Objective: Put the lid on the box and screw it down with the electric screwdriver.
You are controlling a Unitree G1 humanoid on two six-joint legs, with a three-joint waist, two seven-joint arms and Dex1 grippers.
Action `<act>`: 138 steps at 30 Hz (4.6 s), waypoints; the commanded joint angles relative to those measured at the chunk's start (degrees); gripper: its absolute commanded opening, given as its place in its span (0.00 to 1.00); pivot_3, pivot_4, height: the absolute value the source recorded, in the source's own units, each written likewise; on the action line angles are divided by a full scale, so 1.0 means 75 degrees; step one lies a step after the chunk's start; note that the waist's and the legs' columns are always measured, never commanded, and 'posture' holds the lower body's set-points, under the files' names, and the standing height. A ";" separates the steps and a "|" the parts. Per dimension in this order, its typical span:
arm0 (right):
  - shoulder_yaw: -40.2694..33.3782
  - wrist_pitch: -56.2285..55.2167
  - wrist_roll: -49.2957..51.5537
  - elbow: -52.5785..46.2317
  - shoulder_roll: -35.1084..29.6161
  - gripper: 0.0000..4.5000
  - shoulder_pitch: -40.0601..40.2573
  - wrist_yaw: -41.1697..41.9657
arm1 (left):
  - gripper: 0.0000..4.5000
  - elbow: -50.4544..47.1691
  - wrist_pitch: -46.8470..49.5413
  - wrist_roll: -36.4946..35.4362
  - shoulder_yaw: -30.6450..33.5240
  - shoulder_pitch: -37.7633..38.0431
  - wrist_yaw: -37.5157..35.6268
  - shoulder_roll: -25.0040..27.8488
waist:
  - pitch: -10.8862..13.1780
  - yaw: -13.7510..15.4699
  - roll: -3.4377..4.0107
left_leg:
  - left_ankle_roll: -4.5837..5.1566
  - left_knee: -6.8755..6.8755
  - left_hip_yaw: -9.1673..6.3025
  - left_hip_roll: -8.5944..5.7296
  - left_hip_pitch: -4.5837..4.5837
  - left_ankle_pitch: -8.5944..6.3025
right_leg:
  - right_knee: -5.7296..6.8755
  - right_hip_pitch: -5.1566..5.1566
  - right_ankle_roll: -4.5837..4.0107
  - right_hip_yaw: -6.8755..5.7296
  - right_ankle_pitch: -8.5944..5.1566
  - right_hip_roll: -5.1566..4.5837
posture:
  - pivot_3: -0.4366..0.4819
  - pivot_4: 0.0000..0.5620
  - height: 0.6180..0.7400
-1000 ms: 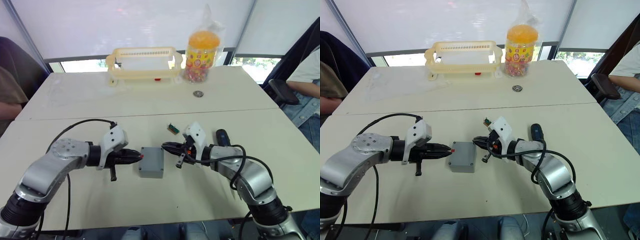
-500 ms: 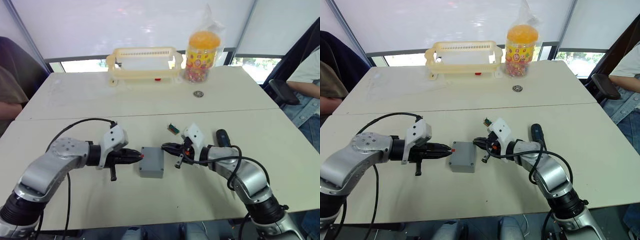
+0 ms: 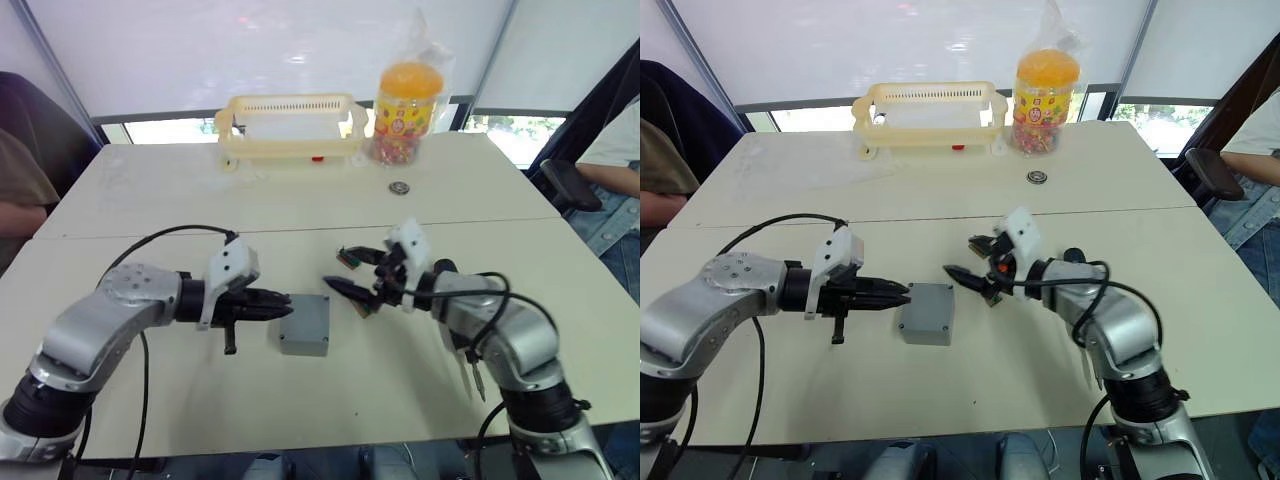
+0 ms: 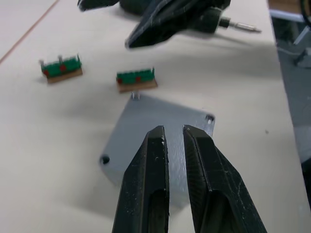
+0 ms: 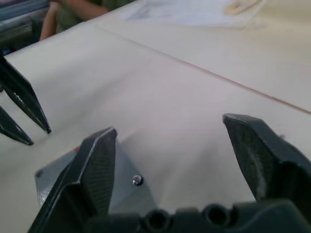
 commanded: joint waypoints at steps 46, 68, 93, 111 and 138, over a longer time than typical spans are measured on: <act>0.0622 0.4753 0.5577 0.3264 -0.3872 0.40 -0.0264 -0.4975 | 0.12 -0.0161 -0.1604 0.1062 -0.1327 0.0054 0.0017 -0.0991 | -0.0044 -0.0070 -0.0062 | 0.0036 0.0005 0.0044 0.0022 0.0107 -0.0019 | -0.0066 0.0126 -0.0012 0.0025 -0.0006 0.0017 | 0.48 0.27 1.00; 0.0267 0.4753 0.4192 0.2580 -0.4186 0.40 0.0285 -0.3408 | 0.12 0.0199 -0.1177 0.0827 -0.0752 0.0073 -0.0085 -0.0598 | -0.0044 0.0008 -0.0059 | 0.0040 -0.0005 0.0038 0.0019 0.0079 -0.0021 | -0.0066 0.0094 0.0004 0.0022 0.0003 0.0011 | 0.48 0.27 1.00; 0.1306 0.4742 0.1673 0.3560 -0.3880 0.82 -0.0929 -0.1528 | 0.12 -0.0087 -0.1185 0.0966 -0.0898 0.0545 0.0622 -0.1163 | -0.0049 -0.0010 -0.0069 | 0.0040 -0.0003 0.0042 0.0017 0.0086 -0.0022 | -0.0076 0.0106 0.0002 0.0027 0.0002 0.0006 | 0.48 0.27 1.00; -0.0518 0.3347 0.0804 0.3192 -0.3210 0.39 -0.0967 -0.1212 | 0.12 0.0024 -0.0816 0.0273 0.0180 0.0544 0.0245 -0.0343 | -0.0048 -0.0063 -0.0070 | 0.0040 -0.0004 0.0044 0.0019 0.0090 -0.0022 | -0.0076 0.0103 0.0001 0.0028 0.0003 0.0008 | 0.48 0.27 1.00; 0.0605 -0.3481 0.0272 -0.0501 0.2348 0.39 0.0728 -0.1665 | 0.12 0.1294 -0.1885 0.1873 -0.1378 0.0003 -0.0613 -0.0111 | 0.0004 -0.0069 0.0019 | 0.0001 -0.0015 0.0034 -0.0001 -0.0027 0.0000 | -0.0028 -0.0046 0.0023 0.0033 0.0036 0.0011 | 0.48 0.27 1.00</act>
